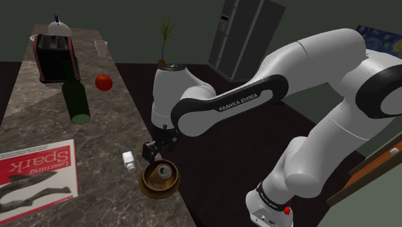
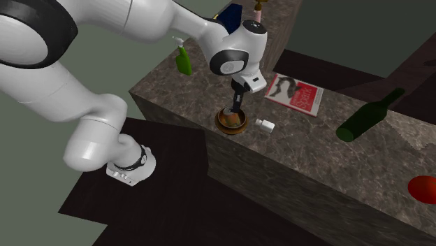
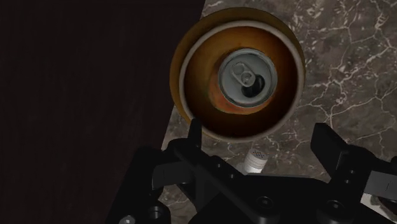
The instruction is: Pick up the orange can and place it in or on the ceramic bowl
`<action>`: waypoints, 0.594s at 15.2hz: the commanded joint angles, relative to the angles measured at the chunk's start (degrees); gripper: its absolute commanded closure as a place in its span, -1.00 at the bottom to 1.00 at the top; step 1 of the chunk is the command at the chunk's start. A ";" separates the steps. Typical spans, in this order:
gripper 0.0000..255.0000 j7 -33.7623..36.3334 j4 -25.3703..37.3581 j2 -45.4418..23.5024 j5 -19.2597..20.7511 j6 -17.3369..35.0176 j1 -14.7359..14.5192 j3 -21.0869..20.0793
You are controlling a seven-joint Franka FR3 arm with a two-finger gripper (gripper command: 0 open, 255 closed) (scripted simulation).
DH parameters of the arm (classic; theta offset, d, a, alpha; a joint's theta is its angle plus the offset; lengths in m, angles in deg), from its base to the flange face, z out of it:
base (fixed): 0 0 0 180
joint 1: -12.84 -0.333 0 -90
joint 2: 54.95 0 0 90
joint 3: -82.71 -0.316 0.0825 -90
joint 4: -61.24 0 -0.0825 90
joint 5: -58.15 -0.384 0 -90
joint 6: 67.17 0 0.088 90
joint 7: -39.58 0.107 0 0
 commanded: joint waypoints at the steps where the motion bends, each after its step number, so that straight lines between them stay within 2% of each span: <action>1: -1.00 0.00 0.00 0.00 0.00 0.00 0.00 0.00; 4: -1.00 0.00 0.00 0.00 0.00 0.00 0.00 0.00; 8: -1.00 -0.98 4.21 3.57 -1.11 -7.57 0.24 0.72; 9: -1.00 -0.98 4.21 3.57 -1.11 -7.57 0.24 0.73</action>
